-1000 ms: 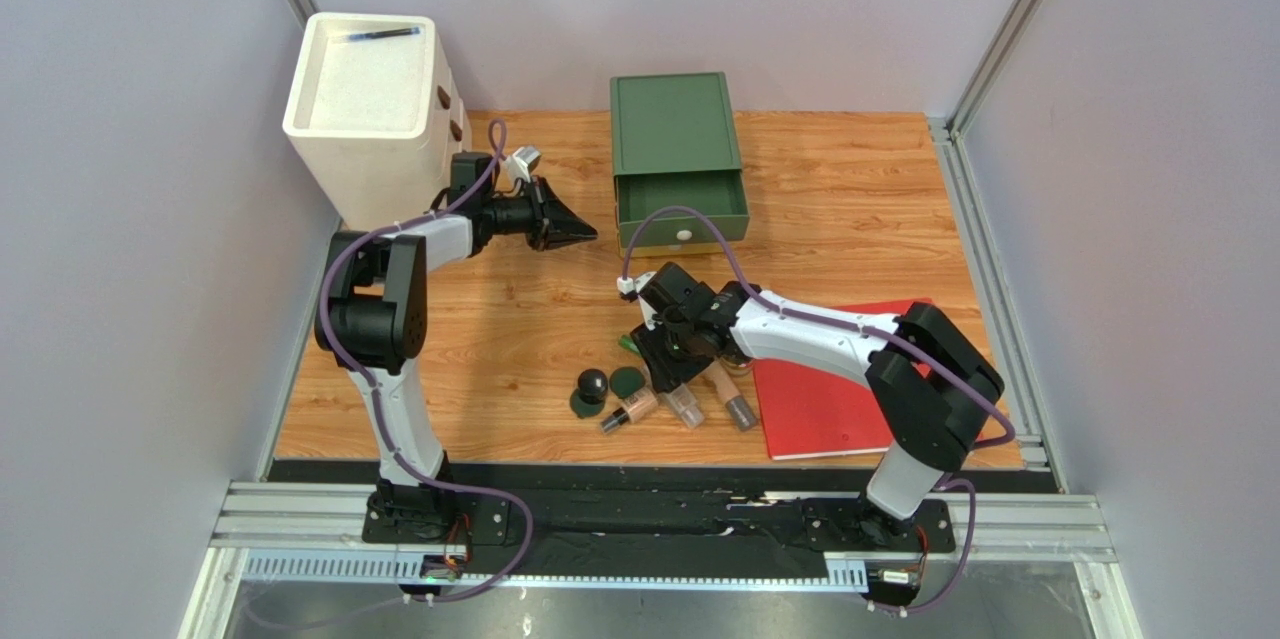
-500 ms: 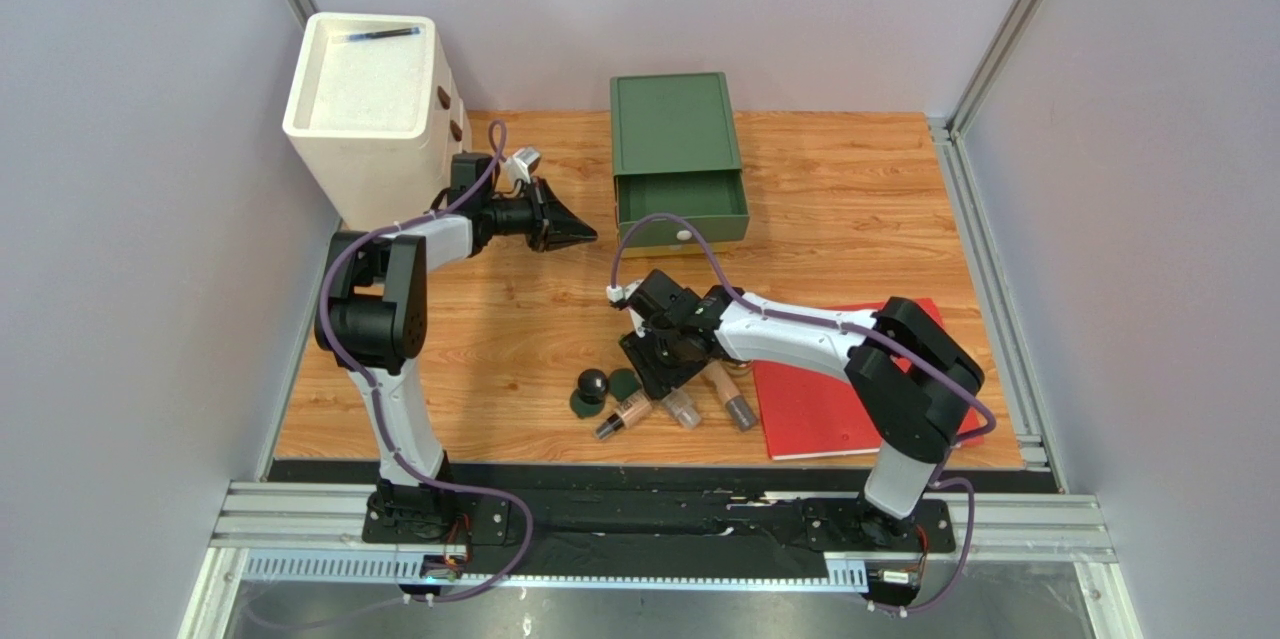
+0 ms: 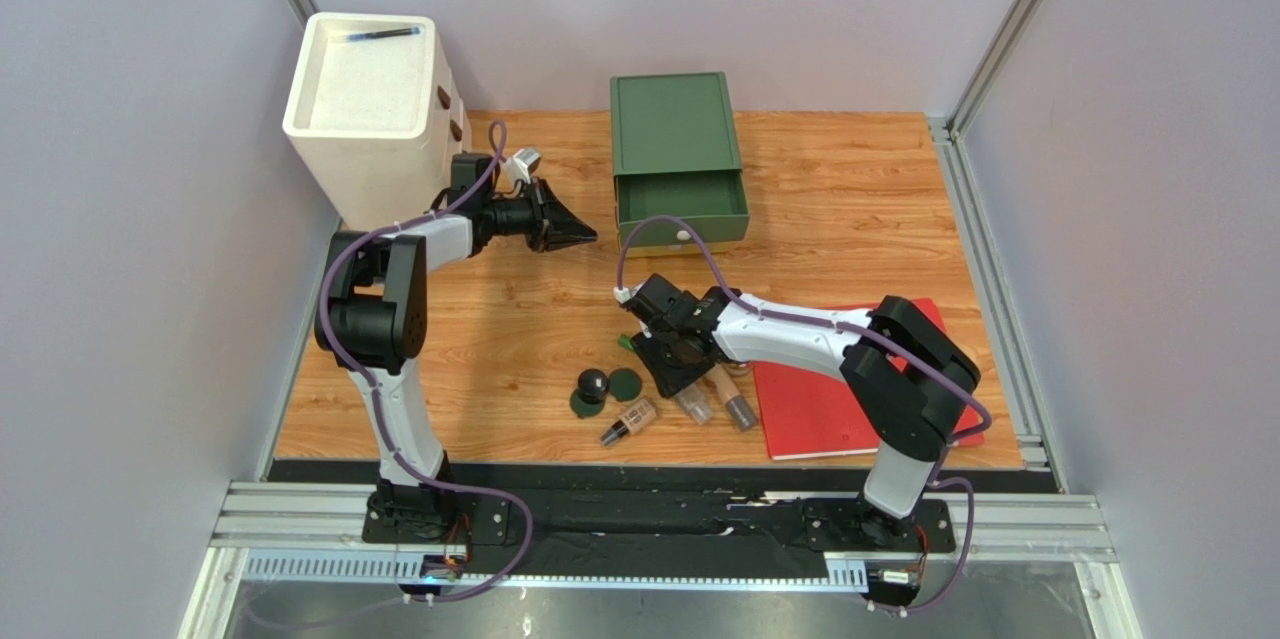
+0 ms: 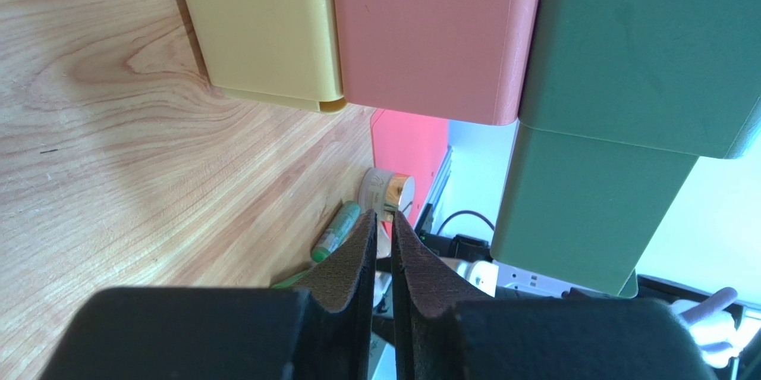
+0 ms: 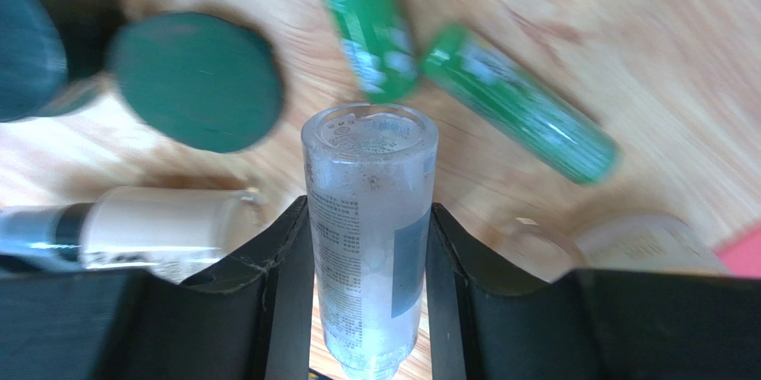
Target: Organize the makeup
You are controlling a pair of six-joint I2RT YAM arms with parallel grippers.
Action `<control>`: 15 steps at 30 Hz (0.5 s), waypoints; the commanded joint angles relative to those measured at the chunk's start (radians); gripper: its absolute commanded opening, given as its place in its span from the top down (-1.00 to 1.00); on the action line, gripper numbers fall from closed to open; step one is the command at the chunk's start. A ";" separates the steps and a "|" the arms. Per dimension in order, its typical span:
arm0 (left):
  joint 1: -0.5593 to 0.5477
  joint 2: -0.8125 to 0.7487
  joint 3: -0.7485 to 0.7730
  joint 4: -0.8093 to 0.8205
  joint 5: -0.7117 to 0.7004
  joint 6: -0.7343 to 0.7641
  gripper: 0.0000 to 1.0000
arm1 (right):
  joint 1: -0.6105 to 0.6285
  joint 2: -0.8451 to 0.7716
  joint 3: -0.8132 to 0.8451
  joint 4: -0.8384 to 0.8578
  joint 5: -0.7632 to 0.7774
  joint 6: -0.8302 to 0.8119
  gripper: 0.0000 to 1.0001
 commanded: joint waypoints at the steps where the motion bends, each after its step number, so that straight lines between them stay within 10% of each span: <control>1: -0.005 -0.050 0.021 0.003 0.007 0.031 0.69 | -0.005 -0.083 0.016 -0.093 0.093 -0.009 1.00; 15: -0.005 -0.045 0.025 -0.010 0.010 0.045 0.69 | -0.012 -0.295 0.410 -0.195 0.036 -0.189 1.00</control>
